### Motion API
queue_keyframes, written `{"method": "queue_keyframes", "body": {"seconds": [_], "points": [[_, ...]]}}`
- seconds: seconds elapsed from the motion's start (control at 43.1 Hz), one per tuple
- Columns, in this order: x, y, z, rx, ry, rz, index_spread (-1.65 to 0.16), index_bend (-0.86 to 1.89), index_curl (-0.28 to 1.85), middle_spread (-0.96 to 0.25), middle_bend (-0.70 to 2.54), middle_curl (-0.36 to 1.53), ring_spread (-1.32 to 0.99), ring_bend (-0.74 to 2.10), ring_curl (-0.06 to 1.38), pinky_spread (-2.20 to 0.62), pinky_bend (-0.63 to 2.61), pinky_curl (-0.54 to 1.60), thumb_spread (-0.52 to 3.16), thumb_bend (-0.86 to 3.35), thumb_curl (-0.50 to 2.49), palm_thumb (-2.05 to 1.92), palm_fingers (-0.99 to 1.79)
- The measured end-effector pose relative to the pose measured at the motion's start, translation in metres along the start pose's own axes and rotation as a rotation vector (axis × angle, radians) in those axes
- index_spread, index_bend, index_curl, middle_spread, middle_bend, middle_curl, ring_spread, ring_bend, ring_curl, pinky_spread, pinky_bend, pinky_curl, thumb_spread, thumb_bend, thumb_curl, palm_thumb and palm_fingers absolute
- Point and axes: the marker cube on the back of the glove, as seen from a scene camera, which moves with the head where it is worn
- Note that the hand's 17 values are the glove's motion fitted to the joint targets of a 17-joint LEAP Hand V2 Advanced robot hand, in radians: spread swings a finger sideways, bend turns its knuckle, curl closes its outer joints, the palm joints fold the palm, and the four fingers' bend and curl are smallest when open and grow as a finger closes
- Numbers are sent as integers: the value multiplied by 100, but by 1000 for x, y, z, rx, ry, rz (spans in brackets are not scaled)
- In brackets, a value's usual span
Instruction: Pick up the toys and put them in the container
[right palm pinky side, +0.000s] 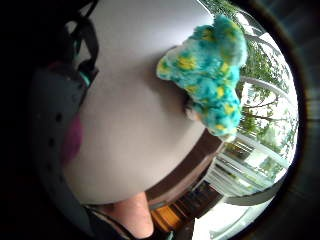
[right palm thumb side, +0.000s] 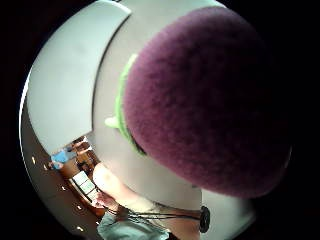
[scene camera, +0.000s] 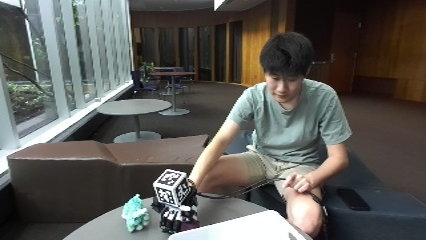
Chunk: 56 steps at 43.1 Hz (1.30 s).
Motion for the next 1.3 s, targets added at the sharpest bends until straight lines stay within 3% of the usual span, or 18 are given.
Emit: {"method": "queue_keyframes", "body": {"seconds": [0.023,0.07,0.162,0.278,0.394,0.696,0.811,0.904,1.067,1.298], "points": [[-1,-1,0,9,-12,6,-25,15,21,-9,20,38,-17,63,38,-14,98,33,132,5,40,26,36],[-4,-2,1,31,-41,20,-25,18,23,-15,31,42,-22,78,45,-21,99,35,135,10,43,35,69],[-8,4,0,40,-73,45,-27,21,24,-22,40,47,-29,93,49,-26,103,36,121,16,52,53,99],[-11,17,-17,0,-61,63,-31,37,30,-27,60,57,-33,101,55,-29,97,38,107,17,60,61,118],[-15,30,-62,1,-61,53,-35,54,39,-28,80,68,-36,108,61,-31,94,40,93,15,66,62,119],[-47,73,-224,194,-9,23,-38,79,58,-29,99,82,-40,119,68,-33,99,45,64,11,79,64,107],[-106,83,-312,346,-7,-29,-38,82,64,-28,101,86,-40,122,70,-33,102,47,57,10,83,64,104],[-158,76,-345,429,-7,-71,-39,83,69,-28,104,88,-40,124,71,-33,103,48,52,9,86,64,101],[-246,46,-352,432,-53,-89,-39,84,77,-28,106,91,-40,127,73,-33,107,50,45,7,91,65,98],[-314,-6,-300,296,-101,-23,-40,77,86,-29,101,93,-40,130,74,-33,116,53,40,6,97,67,84]]}}
